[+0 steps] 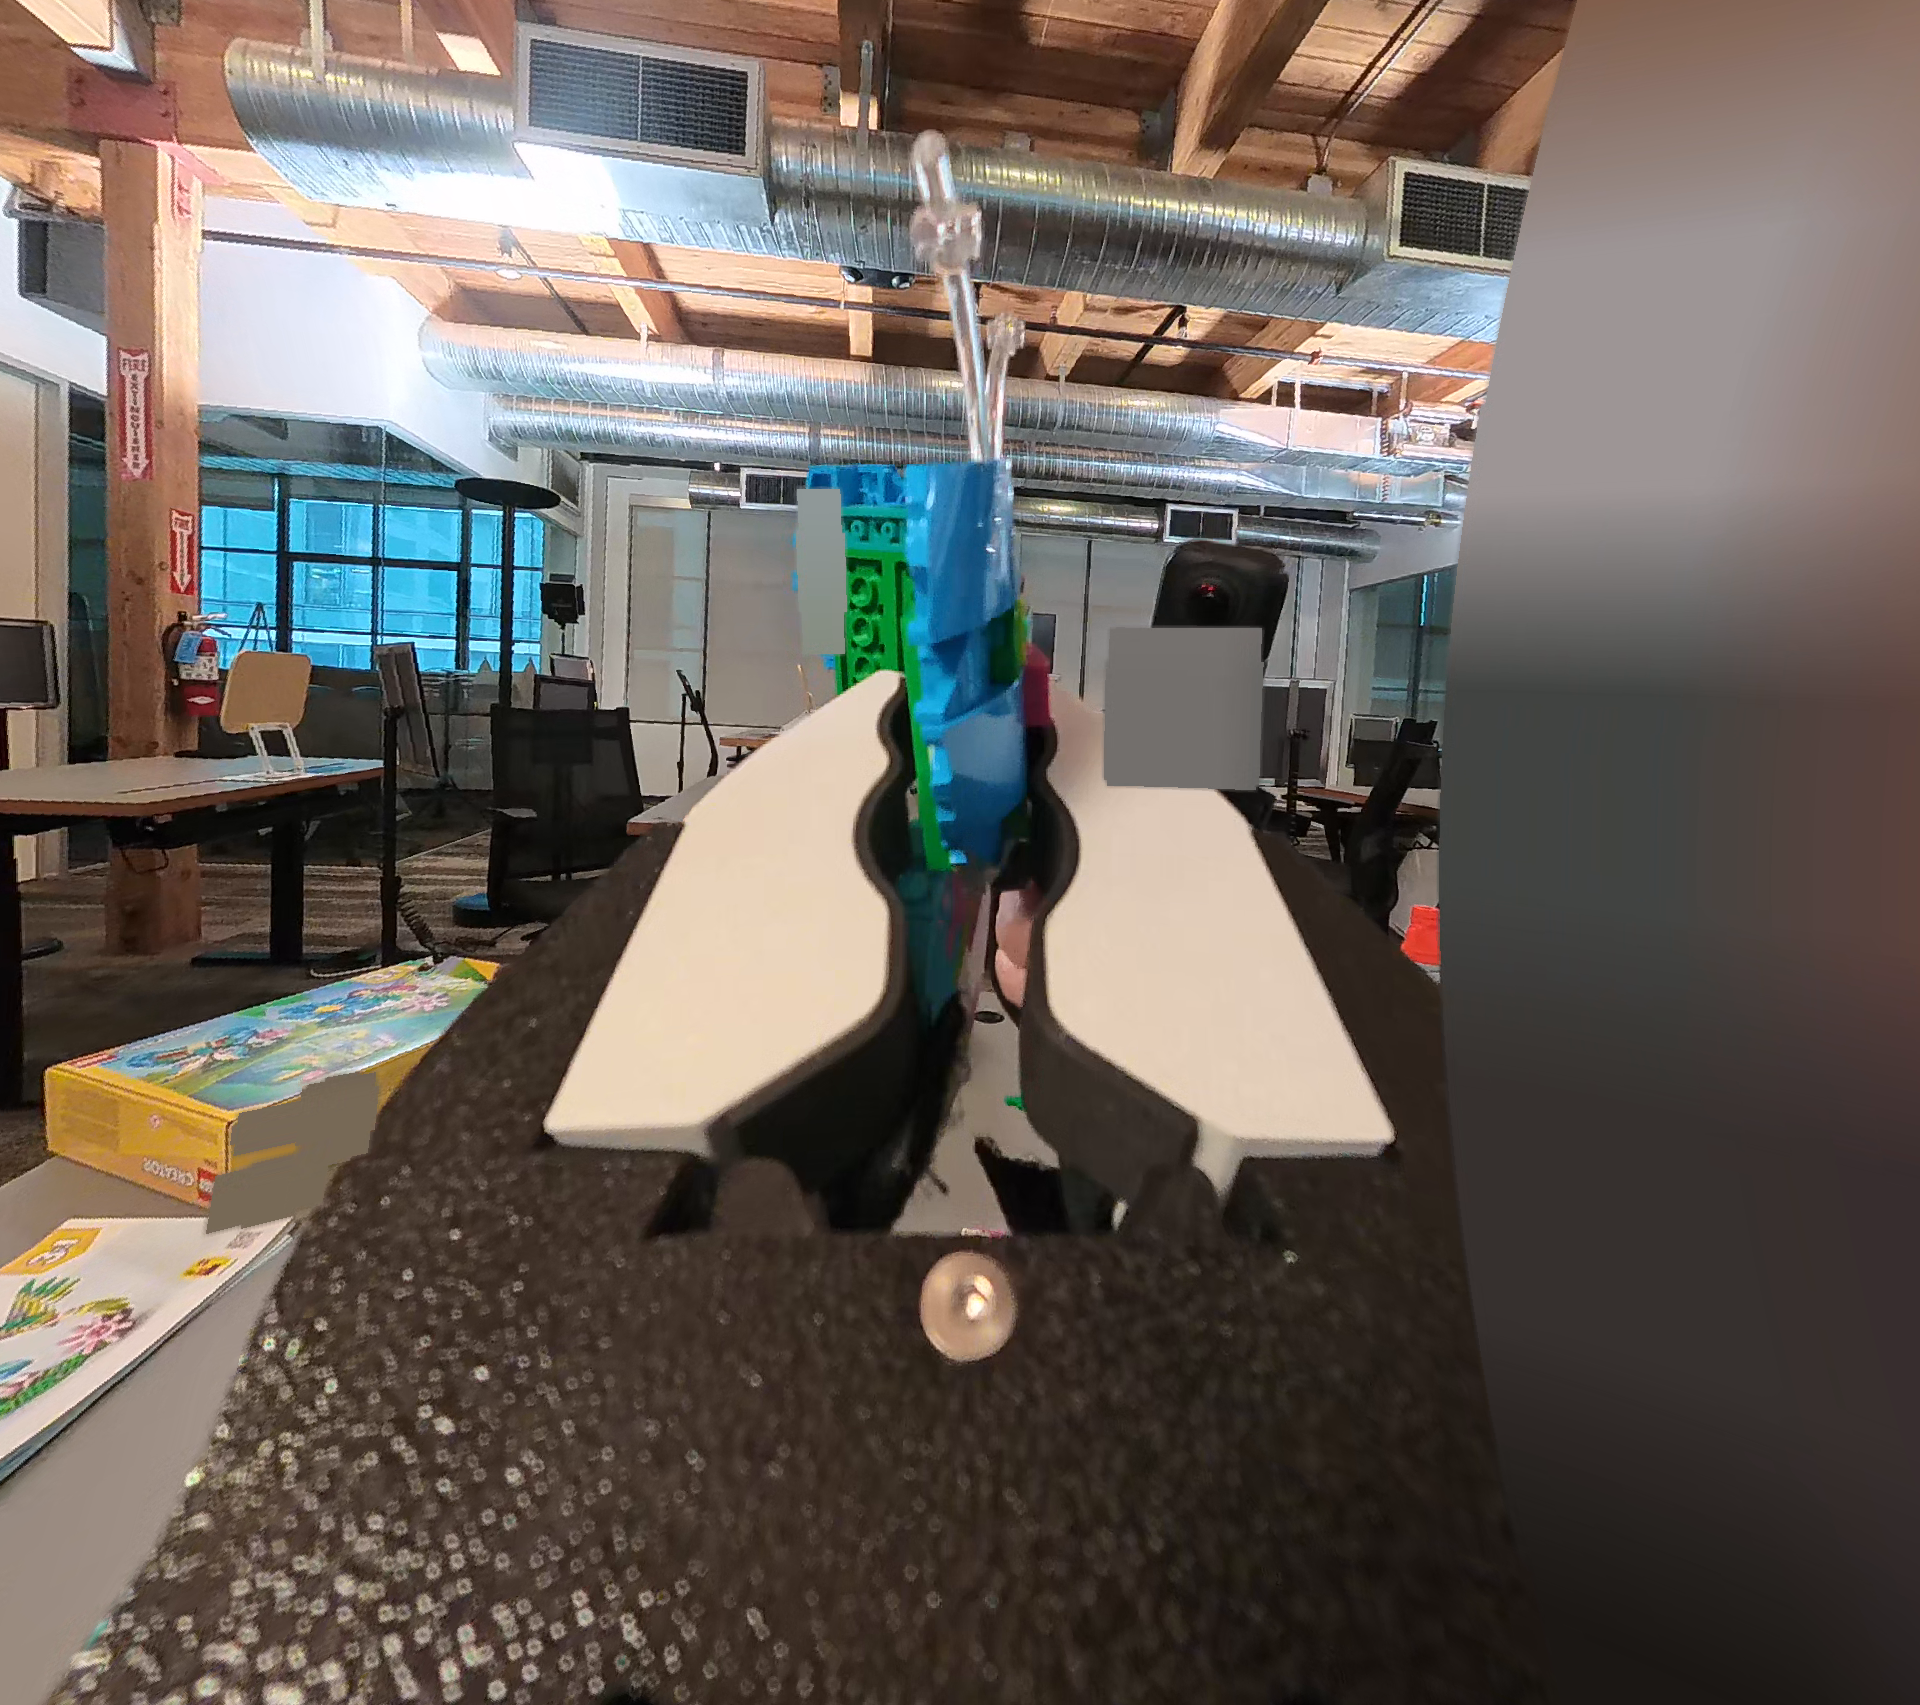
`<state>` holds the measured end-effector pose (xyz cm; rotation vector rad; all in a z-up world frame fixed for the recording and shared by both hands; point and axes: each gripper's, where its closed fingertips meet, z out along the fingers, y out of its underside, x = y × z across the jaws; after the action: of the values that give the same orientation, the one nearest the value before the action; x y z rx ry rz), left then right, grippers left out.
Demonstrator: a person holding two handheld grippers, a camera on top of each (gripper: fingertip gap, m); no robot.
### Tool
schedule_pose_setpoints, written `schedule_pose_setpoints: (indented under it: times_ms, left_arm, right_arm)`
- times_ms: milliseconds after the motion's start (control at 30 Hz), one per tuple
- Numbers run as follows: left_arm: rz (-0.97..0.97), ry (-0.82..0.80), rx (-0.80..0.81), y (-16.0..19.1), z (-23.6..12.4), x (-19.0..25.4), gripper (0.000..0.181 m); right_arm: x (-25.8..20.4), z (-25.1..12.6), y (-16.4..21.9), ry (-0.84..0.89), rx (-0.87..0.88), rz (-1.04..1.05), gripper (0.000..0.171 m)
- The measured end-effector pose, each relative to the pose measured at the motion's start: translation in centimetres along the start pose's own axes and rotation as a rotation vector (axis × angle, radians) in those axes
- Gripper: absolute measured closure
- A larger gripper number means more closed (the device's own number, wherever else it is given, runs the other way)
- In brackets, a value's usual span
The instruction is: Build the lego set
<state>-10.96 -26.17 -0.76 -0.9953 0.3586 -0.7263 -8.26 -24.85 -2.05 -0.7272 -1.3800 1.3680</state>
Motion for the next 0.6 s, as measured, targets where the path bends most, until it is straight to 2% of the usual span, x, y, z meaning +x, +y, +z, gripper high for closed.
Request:
schedule_pose_setpoints:
  times_ms: [233,300,433,567,600]
  left_arm:
    - [-0.024,0.041,-0.005,0.2,0.3,0.6,0.162]
    - [-0.032,0.065,-0.030,0.5,0.5,0.8,0.162]
    - [-0.092,0.169,-0.053,0.9,0.5,1.9,0.163]
    - [-0.141,0.243,-0.126,2.2,0.8,2.5,0.163]
    - [-0.142,0.242,-0.137,2.5,0.9,2.5,0.163]
  right_arm:
    - [-0.5,-0.7,-0.8,-0.037,0.115,-0.029,0.161]
    - [0.0,-1.4,-2.0,-0.050,0.203,-0.002,0.153]
    - [2.3,-1.9,-2.5,-0.145,0.246,0.264,0.129]
    - [2.2,-1.4,-2.0,-0.316,0.229,0.506,0.118]
    - [2.0,-1.1,-1.7,-0.355,0.205,0.547,0.121]
